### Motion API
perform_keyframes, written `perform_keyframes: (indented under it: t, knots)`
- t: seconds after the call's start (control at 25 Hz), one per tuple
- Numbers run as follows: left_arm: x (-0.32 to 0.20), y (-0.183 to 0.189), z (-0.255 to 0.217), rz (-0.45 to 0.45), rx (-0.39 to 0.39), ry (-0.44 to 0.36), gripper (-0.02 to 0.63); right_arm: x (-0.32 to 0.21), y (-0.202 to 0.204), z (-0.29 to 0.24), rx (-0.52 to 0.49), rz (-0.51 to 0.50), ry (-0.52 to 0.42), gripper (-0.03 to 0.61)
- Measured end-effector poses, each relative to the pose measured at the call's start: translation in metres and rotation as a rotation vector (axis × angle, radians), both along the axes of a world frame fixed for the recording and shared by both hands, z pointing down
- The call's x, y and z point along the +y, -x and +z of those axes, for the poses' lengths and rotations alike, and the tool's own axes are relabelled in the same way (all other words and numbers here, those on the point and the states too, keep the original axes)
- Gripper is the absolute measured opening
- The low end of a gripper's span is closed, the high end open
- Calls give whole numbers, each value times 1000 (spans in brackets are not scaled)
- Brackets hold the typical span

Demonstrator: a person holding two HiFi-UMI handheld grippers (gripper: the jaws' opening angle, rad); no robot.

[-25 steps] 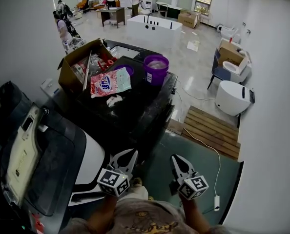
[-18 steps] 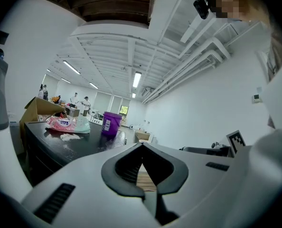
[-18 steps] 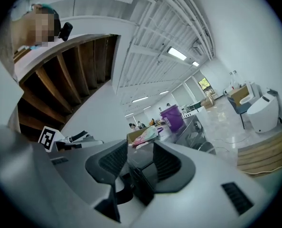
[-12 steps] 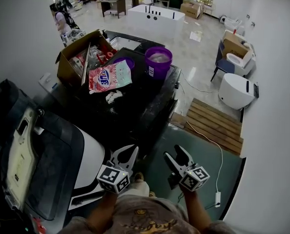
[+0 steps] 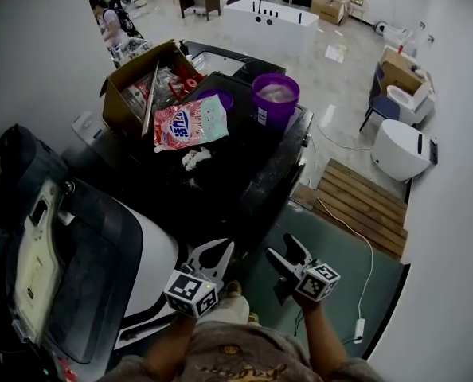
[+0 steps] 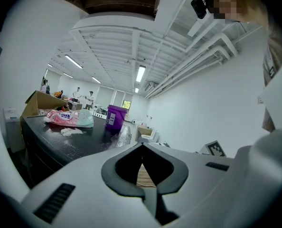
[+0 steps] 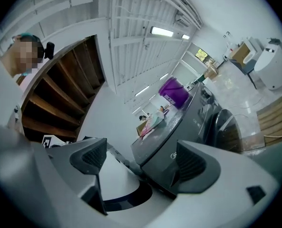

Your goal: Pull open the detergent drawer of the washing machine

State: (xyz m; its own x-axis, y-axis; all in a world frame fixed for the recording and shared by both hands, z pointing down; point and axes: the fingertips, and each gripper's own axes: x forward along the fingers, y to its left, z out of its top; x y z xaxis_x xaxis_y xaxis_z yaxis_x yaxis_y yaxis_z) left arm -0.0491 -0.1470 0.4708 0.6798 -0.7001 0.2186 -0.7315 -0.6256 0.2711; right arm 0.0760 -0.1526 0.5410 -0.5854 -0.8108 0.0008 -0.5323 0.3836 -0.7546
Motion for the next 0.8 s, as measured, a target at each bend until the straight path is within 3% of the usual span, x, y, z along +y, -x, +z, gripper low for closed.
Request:
perform_keyframes:
  t: [0.44,0.6,0.8]
  knots:
    - [-22,19,11,-43,-17,23,21,-50,13,66,-152,-104,80,448]
    - [-24,28,18,-58,-26,34,21,-69,24,57,-217,-139,29,448]
    - [-25,43,27,-82,-40,58,21,-86,27,82,-289,-128,62,448]
